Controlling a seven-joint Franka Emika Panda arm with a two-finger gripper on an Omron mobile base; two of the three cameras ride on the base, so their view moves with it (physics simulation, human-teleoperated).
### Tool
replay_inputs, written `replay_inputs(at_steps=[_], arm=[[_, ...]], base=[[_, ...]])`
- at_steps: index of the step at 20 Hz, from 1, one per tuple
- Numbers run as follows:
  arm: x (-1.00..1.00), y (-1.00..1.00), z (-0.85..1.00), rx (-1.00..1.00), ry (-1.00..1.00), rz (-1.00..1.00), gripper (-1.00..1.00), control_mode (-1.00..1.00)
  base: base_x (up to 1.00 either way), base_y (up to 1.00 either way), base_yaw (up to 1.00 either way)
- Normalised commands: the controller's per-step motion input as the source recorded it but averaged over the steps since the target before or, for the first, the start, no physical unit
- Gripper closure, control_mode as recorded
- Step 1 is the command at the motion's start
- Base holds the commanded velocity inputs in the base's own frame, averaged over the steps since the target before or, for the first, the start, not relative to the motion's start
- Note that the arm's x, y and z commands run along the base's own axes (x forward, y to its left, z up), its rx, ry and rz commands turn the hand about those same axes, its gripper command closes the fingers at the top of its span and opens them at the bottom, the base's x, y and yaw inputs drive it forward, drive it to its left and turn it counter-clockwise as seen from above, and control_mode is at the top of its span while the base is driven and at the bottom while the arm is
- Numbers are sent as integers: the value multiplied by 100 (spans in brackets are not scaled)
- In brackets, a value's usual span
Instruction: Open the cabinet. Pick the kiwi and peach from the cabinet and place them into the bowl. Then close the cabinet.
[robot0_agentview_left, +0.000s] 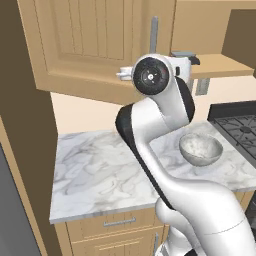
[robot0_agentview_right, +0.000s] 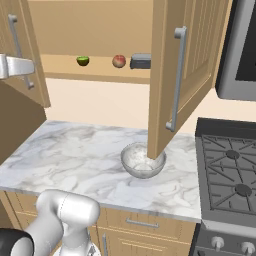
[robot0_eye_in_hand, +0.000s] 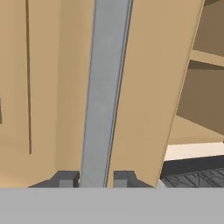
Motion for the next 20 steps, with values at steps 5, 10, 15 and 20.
replay_inputs(at_steps=[5,10,15,20], arm=[[-72,0,0,0,0,-7,100,-100],[-64,0,0,0,0,-5,100,-100],[-47,0,0,0,0,-1,100,-100],[-27,0,0,0,0,0,100,-100]], base=[[0,0,0],[0,0,0],[0,0,0],[0,0,0]])
